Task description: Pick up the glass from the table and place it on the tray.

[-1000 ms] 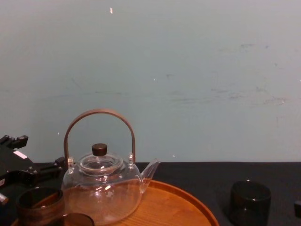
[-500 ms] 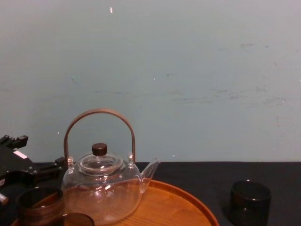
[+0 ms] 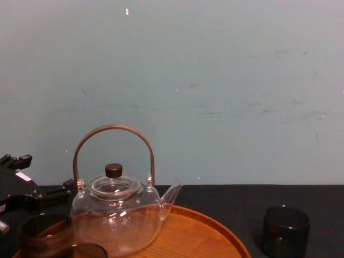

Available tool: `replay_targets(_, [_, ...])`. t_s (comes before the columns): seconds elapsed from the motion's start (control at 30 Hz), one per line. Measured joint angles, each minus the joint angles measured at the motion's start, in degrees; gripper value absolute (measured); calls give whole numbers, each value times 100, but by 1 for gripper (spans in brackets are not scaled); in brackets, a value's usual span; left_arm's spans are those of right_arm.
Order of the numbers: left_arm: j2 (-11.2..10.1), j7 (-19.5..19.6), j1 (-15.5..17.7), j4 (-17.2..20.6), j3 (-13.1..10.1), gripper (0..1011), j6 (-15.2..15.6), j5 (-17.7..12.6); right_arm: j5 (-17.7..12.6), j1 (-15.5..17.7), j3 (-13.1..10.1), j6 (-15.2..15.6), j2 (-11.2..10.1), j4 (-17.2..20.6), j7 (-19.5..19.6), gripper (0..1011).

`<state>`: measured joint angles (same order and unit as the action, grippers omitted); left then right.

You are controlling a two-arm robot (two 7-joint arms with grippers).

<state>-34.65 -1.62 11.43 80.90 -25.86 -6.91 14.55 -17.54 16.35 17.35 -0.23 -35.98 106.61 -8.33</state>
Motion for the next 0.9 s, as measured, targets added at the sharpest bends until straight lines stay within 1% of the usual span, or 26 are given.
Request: replay_targets(0.9, [0, 0, 0, 0, 0, 1001, 0, 0, 53, -20, -176, 157, 396, -344, -453, 1002])
